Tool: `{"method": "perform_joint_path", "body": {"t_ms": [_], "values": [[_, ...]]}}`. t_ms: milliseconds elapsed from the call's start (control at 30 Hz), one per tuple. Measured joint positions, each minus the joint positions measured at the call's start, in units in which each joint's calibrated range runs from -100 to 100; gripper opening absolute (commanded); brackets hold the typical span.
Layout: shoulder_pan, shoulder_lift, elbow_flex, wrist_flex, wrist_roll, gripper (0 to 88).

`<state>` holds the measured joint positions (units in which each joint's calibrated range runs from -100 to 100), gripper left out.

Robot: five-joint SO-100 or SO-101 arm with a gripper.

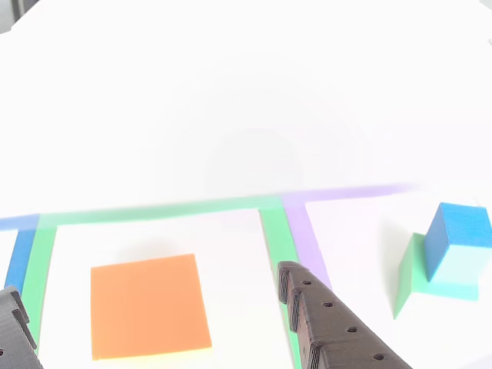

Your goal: Tower of hanoi

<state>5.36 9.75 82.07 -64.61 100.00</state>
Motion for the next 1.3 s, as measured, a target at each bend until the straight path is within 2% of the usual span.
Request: {"method": "perform_joint_path", "body": {"t_ms": [367,867,1300], "values": [[0.0,9.5,-1.5,-7.2,0.0,38.5],[-2.5,16.2,-7.0,-7.9,0.0,36.1],[-2.9,17.3,-7.1,-7.9,0.0,27.8]]}}
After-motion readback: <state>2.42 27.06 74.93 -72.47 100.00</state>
